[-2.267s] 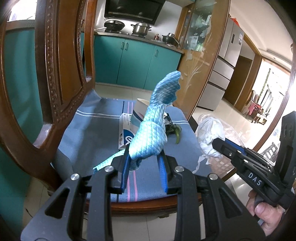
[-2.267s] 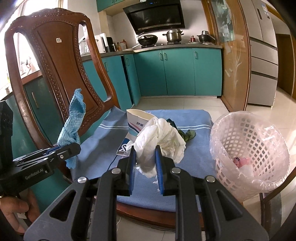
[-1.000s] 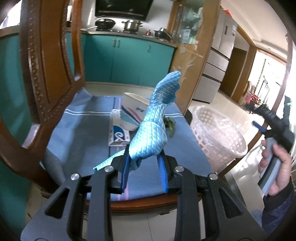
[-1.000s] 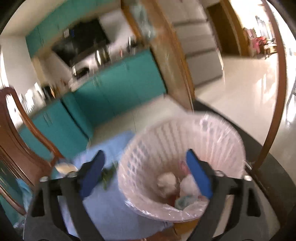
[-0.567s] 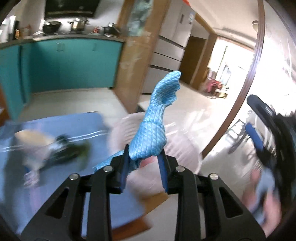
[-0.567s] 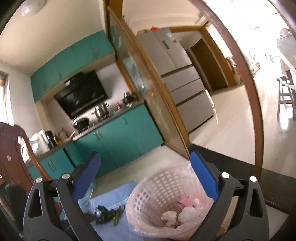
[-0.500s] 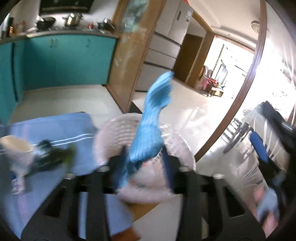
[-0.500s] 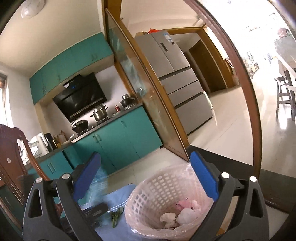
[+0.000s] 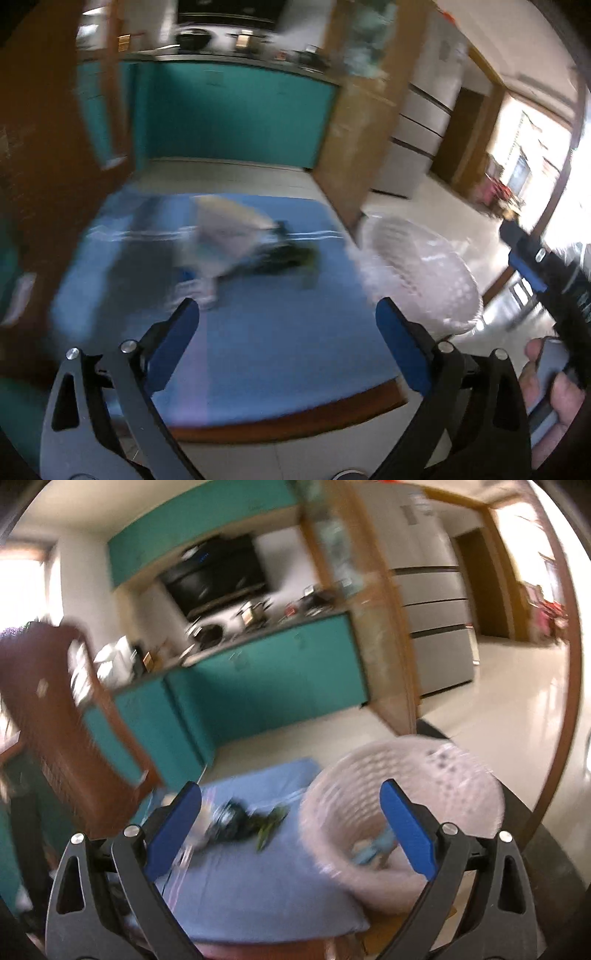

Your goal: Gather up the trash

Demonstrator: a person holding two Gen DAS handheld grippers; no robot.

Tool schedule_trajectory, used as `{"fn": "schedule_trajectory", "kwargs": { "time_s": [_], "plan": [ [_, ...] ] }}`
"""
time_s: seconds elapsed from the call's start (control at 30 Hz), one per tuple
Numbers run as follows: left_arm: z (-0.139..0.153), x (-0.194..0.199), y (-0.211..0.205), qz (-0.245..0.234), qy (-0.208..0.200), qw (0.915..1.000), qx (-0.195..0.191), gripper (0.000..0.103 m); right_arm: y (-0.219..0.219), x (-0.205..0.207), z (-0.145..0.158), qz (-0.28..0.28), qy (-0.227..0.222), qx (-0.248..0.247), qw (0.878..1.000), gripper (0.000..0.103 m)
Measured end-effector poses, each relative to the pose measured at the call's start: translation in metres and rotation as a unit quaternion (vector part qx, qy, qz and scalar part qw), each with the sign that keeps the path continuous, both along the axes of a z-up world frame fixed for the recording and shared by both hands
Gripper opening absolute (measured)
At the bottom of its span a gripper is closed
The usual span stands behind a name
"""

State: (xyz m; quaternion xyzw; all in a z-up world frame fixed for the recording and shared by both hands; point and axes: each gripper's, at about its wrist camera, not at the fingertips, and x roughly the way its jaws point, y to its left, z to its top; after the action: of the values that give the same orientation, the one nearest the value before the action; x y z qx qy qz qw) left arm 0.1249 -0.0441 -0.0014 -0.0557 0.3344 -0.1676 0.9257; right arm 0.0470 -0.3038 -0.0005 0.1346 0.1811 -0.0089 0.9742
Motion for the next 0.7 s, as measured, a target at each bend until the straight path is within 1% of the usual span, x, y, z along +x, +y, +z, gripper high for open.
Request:
{"fn": "schedule_trajectory", "kwargs": {
  "time_s": [0.03,0.1,0.2,0.27,0.3,0.4,0.47,0.6,0.7],
  "plan": [
    [0.000,-0.006,0.016,0.016,-0.004,0.9998,0.007,0.097,0.007,0.001,-0.001,0.013,0.005,-0.005,1.000,0.095],
    [-0.003,-0.015,0.036,0.035,-0.012,0.9990,0.023,0.098,0.026,0.002,-0.002,0.034,0.015,-0.018,0.999,0.095],
    [-0.016,-0.022,0.052,0.054,-0.008,0.9978,0.037,0.098,0.049,0.004,-0.008,0.058,0.026,-0.036,0.997,0.095],
    [-0.022,-0.017,0.055,0.053,0.009,0.9979,0.036,0.098,0.057,0.002,-0.012,0.066,0.031,-0.040,0.997,0.095],
    [-0.022,-0.016,0.054,0.049,0.008,0.9983,0.030,0.098,0.057,0.001,-0.012,0.068,0.030,-0.041,0.996,0.095],
    [-0.022,-0.019,0.057,0.051,-0.001,0.9980,0.036,0.098,0.055,-0.001,-0.012,0.060,0.028,-0.036,0.997,0.095],
    [-0.023,-0.018,0.056,0.047,0.002,0.9983,0.034,0.098,0.056,0.000,-0.013,0.058,0.027,-0.032,0.997,0.095],
    [-0.022,-0.018,0.045,0.038,-0.003,0.9984,0.043,0.098,0.059,0.001,-0.014,0.061,0.028,-0.043,0.997,0.095],
    [-0.023,-0.018,0.045,0.038,0.002,0.9986,0.038,0.098,0.060,0.002,-0.017,0.063,0.033,-0.045,0.996,0.095]
  ]
}}
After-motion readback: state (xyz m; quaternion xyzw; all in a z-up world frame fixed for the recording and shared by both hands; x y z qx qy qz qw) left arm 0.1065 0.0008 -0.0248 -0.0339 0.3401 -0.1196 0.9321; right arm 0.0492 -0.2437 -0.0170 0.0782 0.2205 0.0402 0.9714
